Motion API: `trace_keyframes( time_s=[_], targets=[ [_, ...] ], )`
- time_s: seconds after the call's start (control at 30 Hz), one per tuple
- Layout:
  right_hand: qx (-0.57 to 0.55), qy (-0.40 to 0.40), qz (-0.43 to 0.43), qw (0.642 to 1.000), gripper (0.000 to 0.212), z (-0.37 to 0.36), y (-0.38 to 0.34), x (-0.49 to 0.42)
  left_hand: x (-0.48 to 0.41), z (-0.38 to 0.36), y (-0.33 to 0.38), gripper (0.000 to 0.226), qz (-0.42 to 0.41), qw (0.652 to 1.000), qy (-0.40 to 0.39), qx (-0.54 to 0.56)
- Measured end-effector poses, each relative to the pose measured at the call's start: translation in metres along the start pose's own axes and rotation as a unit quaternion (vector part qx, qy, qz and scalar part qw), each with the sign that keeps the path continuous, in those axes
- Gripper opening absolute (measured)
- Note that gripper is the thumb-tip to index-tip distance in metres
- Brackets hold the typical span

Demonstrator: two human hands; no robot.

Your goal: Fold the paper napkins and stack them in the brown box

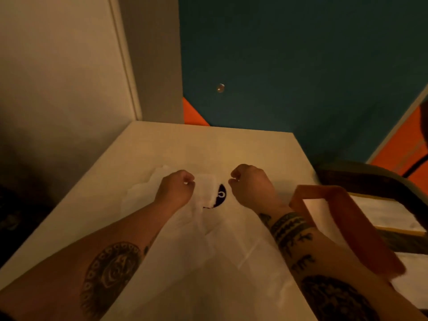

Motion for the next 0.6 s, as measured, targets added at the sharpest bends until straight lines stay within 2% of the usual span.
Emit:
trace_keyframes(
  time_s=[0.1, 0.2, 0.3, 0.47, 0.6],
  targets=[
    [-0.006, -0.046, 0.015, 0.999, 0.03, -0.046, -0.026, -0.007, -0.011, 0.022, -0.048, 0.029, 0.04, 0.997, -0.011, -0.067],
    [0.004, -0.088, 0.056, 0.994, 0.038, -0.092, -0.049, -0.012, -0.013, 0.035, -0.082, 0.062, 0.073, 0.981, -0.05, -0.176],
    [0.015, -0.101, 0.076, 0.992, 0.051, -0.119, -0.064, -0.021, -0.012, 0.032, -0.103, 0.093, 0.076, 0.972, -0.105, -0.198],
    [0.118, -0.129, 0.019, 0.984, 0.049, -0.138, -0.044, -0.045, -0.019, 0.02, -0.11, 0.092, 0.006, 0.969, -0.137, -0.203],
    [0.141, -0.099, 0.008, 0.985, 0.041, -0.136, -0.025, -0.049, -0.021, 0.007, -0.102, 0.086, -0.032, 0.968, -0.162, -0.189]
  ],
)
Point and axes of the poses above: each hand's wrist, its own x-axis away from the middle knuckle, its own z-axis out of the back of the hand, y = z × x, the point moved 10 cm from there along -x, towards the middle knuckle, and after that the axes turned 8 degrees about y, right-handed, at the moved point
